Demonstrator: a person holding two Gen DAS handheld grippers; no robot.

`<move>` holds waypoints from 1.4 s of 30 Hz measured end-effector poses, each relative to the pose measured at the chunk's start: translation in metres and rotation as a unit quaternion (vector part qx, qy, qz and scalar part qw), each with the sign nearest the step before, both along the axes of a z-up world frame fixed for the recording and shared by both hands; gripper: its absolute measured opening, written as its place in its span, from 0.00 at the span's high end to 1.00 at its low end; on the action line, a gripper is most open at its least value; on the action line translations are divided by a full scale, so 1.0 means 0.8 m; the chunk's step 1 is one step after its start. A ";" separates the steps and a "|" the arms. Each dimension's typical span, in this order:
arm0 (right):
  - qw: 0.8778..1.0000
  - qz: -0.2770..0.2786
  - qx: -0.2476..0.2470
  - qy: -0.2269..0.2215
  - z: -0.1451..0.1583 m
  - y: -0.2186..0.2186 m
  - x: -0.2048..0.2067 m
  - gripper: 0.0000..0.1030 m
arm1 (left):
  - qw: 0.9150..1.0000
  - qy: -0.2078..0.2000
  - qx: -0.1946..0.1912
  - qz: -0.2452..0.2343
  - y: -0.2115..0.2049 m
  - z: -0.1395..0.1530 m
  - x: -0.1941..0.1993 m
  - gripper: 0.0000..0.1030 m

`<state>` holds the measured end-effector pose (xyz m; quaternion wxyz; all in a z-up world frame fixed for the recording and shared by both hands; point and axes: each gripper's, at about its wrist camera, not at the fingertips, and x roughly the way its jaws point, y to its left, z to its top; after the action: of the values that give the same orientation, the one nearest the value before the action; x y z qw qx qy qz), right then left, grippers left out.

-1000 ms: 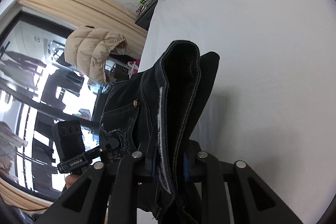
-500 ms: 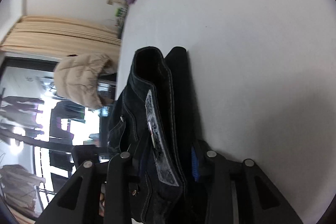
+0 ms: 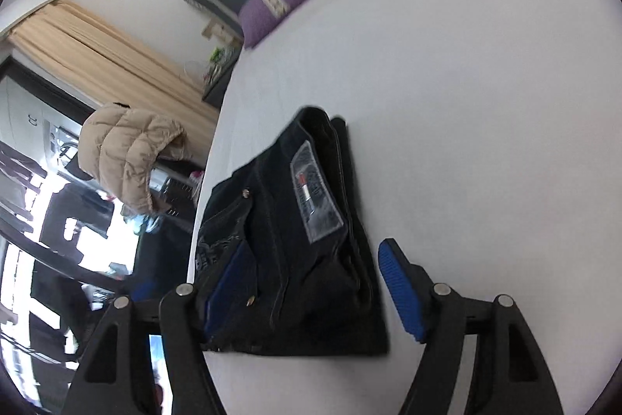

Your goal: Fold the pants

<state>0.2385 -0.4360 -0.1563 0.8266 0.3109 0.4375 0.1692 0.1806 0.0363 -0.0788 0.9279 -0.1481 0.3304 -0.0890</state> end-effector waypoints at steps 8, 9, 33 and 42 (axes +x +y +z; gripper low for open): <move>0.983 -0.049 -0.123 -0.126 0.114 0.011 -0.099 0.18 | 0.965 -0.182 0.151 0.115 -0.048 0.146 -0.148 0.00; 0.978 -0.059 -0.134 -0.147 0.132 0.009 -0.113 0.14 | 0.958 -0.201 0.168 0.115 -0.051 0.161 -0.166 0.00; 0.905 -0.120 -0.209 -0.351 0.314 0.042 -0.287 0.00 | 0.970 -0.040 0.189 0.146 -0.106 0.171 -0.234 0.00; 0.926 -0.061 -0.259 -0.269 0.253 0.096 -0.249 0.00 | 0.975 0.021 0.165 0.148 -0.091 0.112 -0.183 0.00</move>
<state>0.0392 -0.3593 0.0462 0.9737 0.0554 0.2072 0.0764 0.0344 -0.0365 0.0108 0.9352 -0.0421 0.3348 0.1078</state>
